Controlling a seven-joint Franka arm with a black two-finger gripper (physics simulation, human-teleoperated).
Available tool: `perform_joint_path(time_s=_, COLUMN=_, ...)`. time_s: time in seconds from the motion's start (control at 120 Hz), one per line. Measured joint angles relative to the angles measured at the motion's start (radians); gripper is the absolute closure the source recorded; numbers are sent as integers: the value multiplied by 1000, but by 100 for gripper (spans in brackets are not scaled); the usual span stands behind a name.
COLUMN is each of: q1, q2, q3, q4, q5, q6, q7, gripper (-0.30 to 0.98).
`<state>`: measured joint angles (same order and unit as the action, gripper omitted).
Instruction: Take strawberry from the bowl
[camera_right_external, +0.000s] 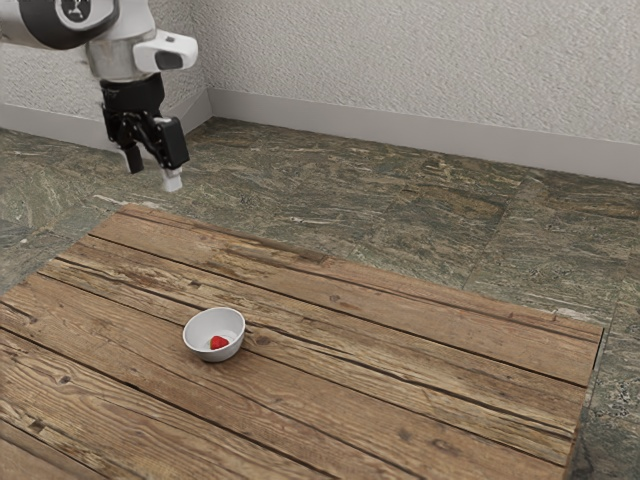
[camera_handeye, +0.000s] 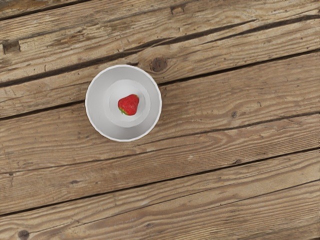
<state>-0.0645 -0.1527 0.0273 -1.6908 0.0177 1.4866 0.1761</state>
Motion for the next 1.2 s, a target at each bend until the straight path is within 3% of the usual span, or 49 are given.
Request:
perform_joint_path(time_s=0.217, q1=27, q2=44, q3=-10, q4=-17, q5=-15, q6=11, q7=-25, gripper=0)
perform_joint_path(time_s=0.383, q1=42, q2=-100, q3=-18, q4=-353, q5=-23, q6=109, q7=31, gripper=1)
perform_joint_path(time_s=0.55, q1=41, q2=-113, q3=-18, q4=-539, q5=-26, q6=281, q7=146, gripper=1)
perform_joint_path(time_s=0.917, q1=23, q2=51, q3=-21, q4=-563, q5=-9, q6=579, q7=446, gripper=1)
perform_joint_path(time_s=1.2, q1=8, q2=92, q3=-21, q4=-604, q5=-44, q6=708, q7=606, gripper=18)
